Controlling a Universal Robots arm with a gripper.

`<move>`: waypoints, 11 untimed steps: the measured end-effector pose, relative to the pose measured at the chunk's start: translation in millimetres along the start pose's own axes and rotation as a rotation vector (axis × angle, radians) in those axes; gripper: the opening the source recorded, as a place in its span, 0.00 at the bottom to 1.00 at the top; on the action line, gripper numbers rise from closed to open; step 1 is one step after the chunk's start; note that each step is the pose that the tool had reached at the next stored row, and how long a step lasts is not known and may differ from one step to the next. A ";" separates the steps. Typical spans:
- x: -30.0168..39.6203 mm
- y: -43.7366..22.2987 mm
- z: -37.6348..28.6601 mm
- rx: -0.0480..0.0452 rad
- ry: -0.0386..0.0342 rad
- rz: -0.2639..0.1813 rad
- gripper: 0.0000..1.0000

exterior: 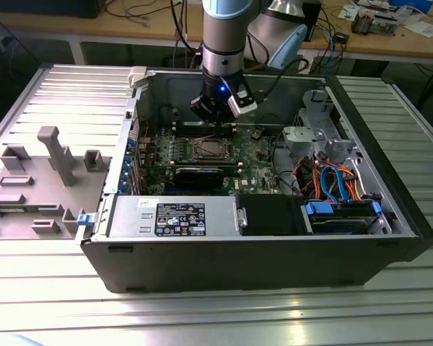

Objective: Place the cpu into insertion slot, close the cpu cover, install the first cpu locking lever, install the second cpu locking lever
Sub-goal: 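Install the first cpu locking lever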

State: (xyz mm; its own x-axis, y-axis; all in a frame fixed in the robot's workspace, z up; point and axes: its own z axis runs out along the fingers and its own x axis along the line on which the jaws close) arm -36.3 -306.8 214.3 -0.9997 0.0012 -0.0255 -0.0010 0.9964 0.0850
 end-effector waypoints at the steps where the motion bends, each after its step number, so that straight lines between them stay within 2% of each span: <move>1: -0.8 -0.1 1.4 0.0000 0.0000 0.000 0.11; 4: -1.5 -0.5 6.5 0.0000 -0.0001 0.000 0.11; 11: -1.6 -0.7 8.6 -0.0001 0.0000 0.000 0.11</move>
State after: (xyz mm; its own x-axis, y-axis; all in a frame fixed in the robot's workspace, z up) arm -34.5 -306.8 205.7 -0.9997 0.0012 -0.0255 -0.0010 0.9964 0.0851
